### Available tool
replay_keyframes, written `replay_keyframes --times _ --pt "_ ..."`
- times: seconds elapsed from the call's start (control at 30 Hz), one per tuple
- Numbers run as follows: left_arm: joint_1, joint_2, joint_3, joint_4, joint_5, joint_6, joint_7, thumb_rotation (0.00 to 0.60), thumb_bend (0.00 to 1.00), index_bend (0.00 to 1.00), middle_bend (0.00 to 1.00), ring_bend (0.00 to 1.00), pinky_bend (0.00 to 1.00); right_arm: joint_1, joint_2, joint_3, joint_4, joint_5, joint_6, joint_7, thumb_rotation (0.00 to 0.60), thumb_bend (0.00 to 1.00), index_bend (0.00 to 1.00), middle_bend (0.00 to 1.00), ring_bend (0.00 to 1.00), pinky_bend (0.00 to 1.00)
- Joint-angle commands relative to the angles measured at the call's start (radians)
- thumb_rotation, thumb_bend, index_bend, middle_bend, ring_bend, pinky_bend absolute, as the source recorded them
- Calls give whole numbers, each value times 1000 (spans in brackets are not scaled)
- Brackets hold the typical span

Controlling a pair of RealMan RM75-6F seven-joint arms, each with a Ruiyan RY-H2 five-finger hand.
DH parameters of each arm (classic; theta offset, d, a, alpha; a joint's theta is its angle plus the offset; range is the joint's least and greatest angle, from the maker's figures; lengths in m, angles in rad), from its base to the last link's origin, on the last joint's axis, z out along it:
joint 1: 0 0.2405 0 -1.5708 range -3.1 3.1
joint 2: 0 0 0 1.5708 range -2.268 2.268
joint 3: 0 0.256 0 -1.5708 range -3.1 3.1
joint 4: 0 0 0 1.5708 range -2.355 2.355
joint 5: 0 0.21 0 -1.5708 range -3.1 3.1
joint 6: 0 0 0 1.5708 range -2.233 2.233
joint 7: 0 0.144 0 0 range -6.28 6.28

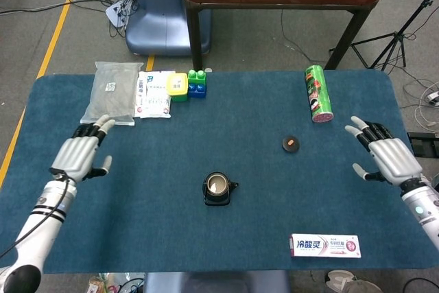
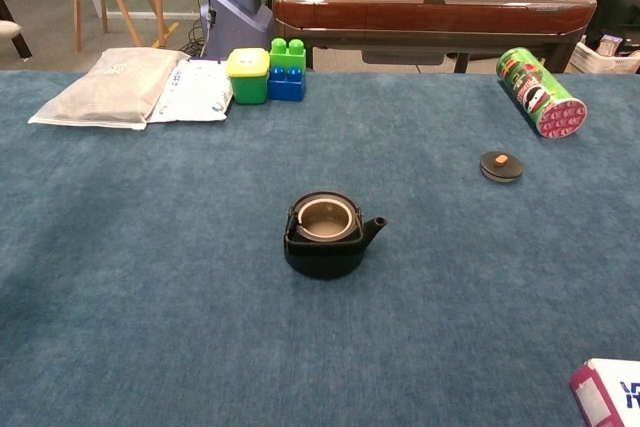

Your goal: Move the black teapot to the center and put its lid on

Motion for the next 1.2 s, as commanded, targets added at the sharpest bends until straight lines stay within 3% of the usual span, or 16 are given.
replay_keyframes --times 0.03,0.2,0.5,0.77,1.2 --pt "122 68 30 95 126 -62 -183 600 490 0 0 0 0 33 -12 12 9 31 -48 -31 600 368 66 0 0 0" --pt "201 45 55 161 271 -35 -276 600 490 0 0 0 0 65 -25 22 3 64 -98 -69 600 368 66 0 0 0" --pt "342 -123 116 349 486 129 -345 600 490 0 0 0 0 117 -37 35 25 154 -212 -91 600 366 66 0 0 0" --pt "401 -193 127 477 551 144 -443 600 490 0 0 0 0 188 -105 36 152 218 -352 -98 600 296 66 0 0 0" --pt "400 -248 78 623 549 64 -542 600 490 0 0 0 0 324 -247 23 314 333 -526 -198 600 283 66 0 0 0"
